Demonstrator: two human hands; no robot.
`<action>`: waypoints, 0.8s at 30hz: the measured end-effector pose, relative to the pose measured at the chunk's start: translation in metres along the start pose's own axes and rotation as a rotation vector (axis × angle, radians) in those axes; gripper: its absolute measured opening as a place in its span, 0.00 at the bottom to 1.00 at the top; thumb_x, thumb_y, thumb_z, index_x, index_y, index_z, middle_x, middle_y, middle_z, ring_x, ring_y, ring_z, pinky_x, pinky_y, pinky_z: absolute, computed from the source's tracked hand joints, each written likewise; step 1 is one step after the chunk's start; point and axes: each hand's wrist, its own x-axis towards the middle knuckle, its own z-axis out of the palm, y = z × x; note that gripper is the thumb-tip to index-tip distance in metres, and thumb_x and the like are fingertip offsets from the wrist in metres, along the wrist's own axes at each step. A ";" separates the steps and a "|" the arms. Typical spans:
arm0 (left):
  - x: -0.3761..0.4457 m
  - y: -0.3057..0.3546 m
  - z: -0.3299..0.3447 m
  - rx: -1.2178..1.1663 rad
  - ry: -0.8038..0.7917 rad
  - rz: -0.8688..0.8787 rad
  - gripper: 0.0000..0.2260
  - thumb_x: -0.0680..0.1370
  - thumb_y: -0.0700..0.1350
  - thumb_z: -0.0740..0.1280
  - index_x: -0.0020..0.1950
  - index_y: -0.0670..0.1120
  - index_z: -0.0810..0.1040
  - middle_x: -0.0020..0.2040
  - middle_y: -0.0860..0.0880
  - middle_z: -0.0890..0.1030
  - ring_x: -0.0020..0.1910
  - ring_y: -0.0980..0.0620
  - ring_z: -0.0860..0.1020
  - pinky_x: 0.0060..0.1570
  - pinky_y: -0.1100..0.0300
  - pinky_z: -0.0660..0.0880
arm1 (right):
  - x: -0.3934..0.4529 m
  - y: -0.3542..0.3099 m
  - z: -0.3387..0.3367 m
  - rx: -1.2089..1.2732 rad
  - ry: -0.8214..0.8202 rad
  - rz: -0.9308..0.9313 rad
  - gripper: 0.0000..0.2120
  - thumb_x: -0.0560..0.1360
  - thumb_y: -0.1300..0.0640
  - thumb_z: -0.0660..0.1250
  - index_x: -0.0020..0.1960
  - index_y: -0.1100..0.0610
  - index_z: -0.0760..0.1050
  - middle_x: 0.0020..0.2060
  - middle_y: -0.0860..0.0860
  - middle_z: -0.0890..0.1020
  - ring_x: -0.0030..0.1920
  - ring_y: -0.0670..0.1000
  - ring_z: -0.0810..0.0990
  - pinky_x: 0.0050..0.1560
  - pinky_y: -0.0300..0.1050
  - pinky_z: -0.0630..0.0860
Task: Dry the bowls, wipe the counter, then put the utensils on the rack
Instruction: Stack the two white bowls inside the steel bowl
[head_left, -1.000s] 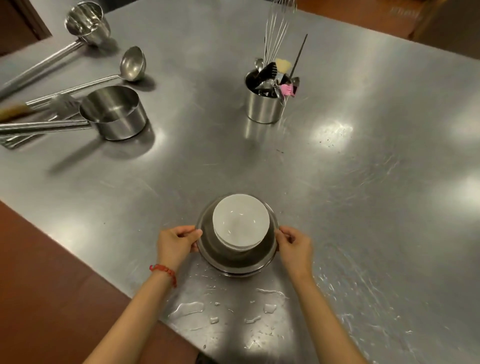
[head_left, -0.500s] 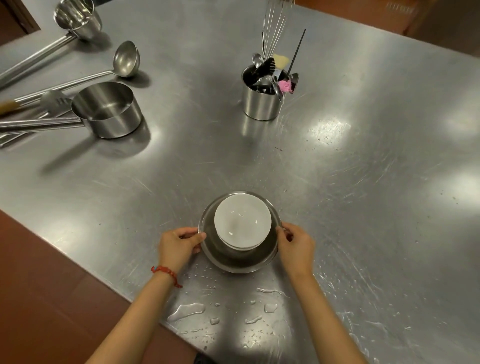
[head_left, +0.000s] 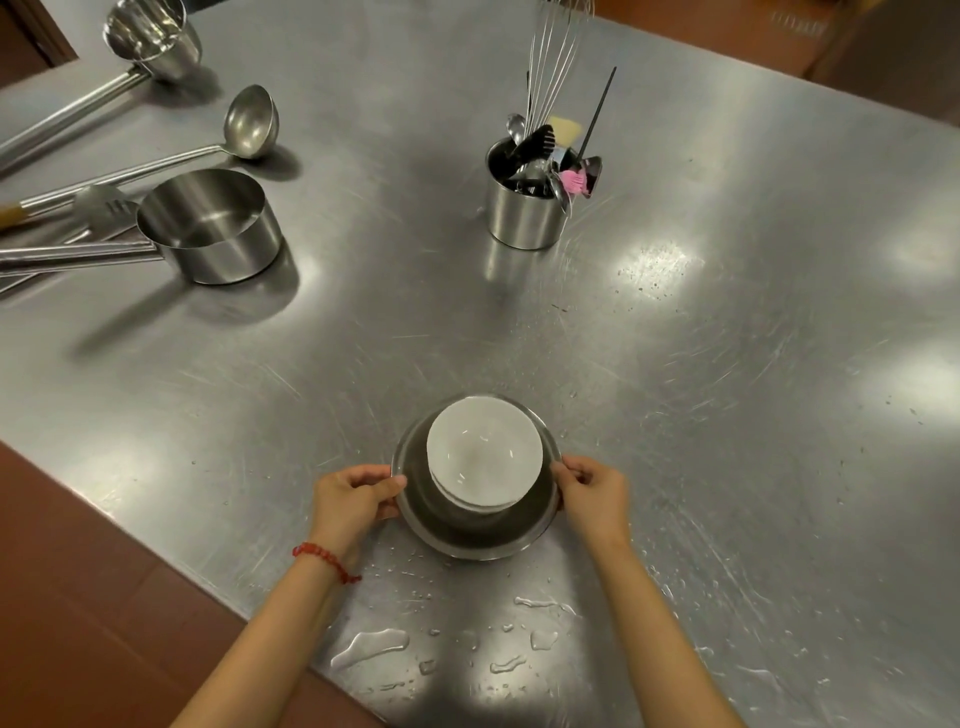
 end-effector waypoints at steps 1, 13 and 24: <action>0.002 0.005 -0.002 -0.001 0.001 0.019 0.04 0.70 0.32 0.70 0.40 0.39 0.80 0.34 0.44 0.80 0.33 0.49 0.79 0.27 0.65 0.78 | 0.003 -0.006 0.001 0.009 0.003 -0.020 0.11 0.73 0.64 0.65 0.36 0.72 0.74 0.27 0.58 0.73 0.32 0.52 0.70 0.39 0.48 0.73; 0.081 0.084 -0.012 -0.054 0.087 0.149 0.06 0.72 0.32 0.68 0.48 0.35 0.78 0.29 0.47 0.80 0.24 0.58 0.78 0.29 0.67 0.79 | 0.090 -0.086 0.065 0.087 -0.048 -0.095 0.11 0.70 0.67 0.64 0.33 0.74 0.69 0.29 0.56 0.66 0.33 0.52 0.65 0.37 0.47 0.68; 0.134 0.075 -0.016 -0.028 0.202 0.138 0.09 0.72 0.35 0.70 0.51 0.35 0.79 0.33 0.47 0.78 0.22 0.61 0.77 0.25 0.71 0.75 | 0.125 -0.085 0.110 0.052 -0.064 -0.030 0.07 0.73 0.64 0.65 0.40 0.63 0.81 0.29 0.50 0.75 0.35 0.50 0.75 0.51 0.57 0.80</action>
